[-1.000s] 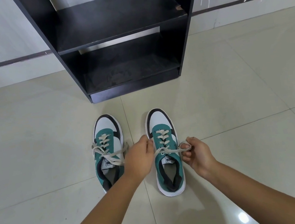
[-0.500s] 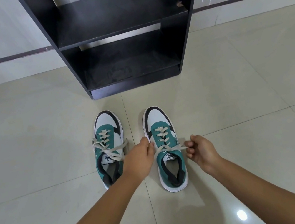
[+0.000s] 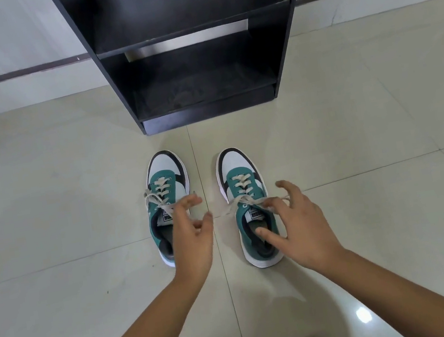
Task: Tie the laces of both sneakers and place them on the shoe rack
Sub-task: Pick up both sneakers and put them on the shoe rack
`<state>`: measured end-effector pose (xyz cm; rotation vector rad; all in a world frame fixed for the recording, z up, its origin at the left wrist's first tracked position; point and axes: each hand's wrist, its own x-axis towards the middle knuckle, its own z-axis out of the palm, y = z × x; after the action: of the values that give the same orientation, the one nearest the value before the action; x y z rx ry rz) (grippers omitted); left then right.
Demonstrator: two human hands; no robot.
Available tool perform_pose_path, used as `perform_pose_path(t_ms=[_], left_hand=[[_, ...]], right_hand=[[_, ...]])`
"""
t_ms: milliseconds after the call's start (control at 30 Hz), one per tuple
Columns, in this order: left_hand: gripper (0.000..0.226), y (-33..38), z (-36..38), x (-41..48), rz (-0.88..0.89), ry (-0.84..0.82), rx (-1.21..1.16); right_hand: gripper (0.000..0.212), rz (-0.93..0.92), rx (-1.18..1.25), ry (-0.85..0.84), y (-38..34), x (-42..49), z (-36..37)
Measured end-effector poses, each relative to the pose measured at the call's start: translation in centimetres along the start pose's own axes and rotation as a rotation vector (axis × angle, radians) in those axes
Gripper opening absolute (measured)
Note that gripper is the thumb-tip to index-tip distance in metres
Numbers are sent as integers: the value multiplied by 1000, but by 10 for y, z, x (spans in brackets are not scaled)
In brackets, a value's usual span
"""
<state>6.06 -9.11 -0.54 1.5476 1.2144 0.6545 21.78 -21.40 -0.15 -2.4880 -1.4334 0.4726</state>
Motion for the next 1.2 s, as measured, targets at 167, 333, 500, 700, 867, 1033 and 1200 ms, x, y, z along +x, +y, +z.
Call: perform_pose_path(t_ms=[167,333,500,700,867,1033,1200], left_hand=[[34,-9,-31,1,264,107,496],[55,-34,-54,-10,8,22,706],[59,-45,-63,-11,-92,-146,636],[32,-34,-55,-22,44,-117,582],[29,-22,-51,-32,86,-115,578],[39,2,-50,-22,163,-59,559],[32,37,-64,4,259,-3,611]], right_hand=[[29,-191,-72,206,-13,-8,-10],[57,-47,-293,-303,-19,-15,-6],[57,17,-167,-317,-17,-10,11],[34,16,-83,-196,-20,-6,22],[33,3,-22,-88,-25,-6,19],[31,-20,34,64,-26,4,4],[35,-126,-6,264,-42,26,-29]])
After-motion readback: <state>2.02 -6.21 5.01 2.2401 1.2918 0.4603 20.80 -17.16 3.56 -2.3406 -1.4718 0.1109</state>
